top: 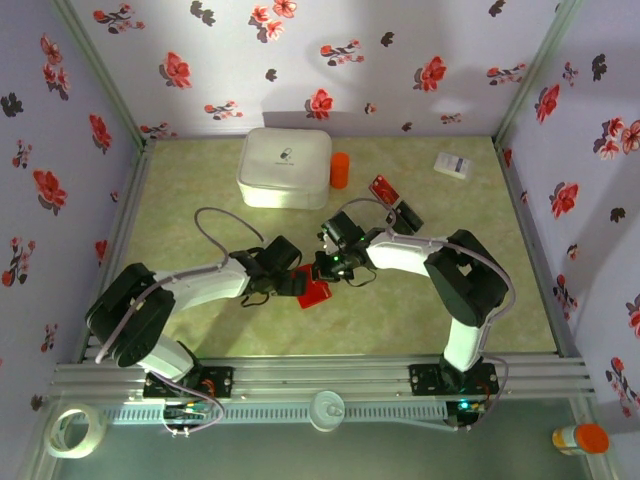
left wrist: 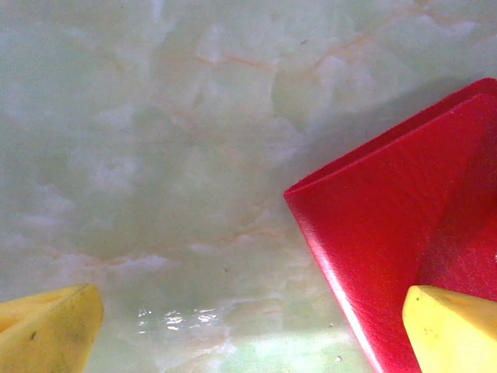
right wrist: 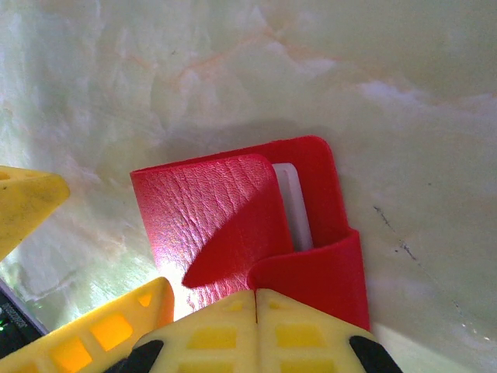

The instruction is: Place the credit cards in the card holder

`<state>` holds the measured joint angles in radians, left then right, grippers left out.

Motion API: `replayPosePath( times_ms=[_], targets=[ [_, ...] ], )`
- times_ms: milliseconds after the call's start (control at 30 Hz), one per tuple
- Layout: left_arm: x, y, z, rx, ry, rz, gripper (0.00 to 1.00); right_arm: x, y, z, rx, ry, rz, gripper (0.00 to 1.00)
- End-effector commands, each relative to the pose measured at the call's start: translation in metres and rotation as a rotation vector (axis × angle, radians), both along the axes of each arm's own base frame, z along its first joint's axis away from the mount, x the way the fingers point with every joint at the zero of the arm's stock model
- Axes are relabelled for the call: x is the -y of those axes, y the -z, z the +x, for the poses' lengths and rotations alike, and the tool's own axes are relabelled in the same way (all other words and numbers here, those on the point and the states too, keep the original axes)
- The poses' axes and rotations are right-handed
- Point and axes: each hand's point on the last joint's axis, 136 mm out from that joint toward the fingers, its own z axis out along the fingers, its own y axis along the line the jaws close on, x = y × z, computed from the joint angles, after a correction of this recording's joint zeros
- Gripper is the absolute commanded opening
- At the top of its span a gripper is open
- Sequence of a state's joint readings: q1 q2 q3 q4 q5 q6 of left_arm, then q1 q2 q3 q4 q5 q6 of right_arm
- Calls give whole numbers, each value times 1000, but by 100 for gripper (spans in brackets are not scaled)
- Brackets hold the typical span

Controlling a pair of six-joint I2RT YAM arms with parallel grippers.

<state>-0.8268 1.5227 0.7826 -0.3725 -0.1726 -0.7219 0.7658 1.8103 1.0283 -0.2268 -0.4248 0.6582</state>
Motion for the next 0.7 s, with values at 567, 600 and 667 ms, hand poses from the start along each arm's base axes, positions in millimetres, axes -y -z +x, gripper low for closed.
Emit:
replayPosePath(
  times_ms=[567,600,667],
  targets=[
    [-22,26,-11,-49,18,118,100,2,-16,0,-9,12,5,0],
    [-21,26,-11,-48,17,116,100,1,-17,0,-10,11,9,0],
    [-21,27,-12,-51,17,116,100,0,-17,-1,-10,7,16,0]
  ],
)
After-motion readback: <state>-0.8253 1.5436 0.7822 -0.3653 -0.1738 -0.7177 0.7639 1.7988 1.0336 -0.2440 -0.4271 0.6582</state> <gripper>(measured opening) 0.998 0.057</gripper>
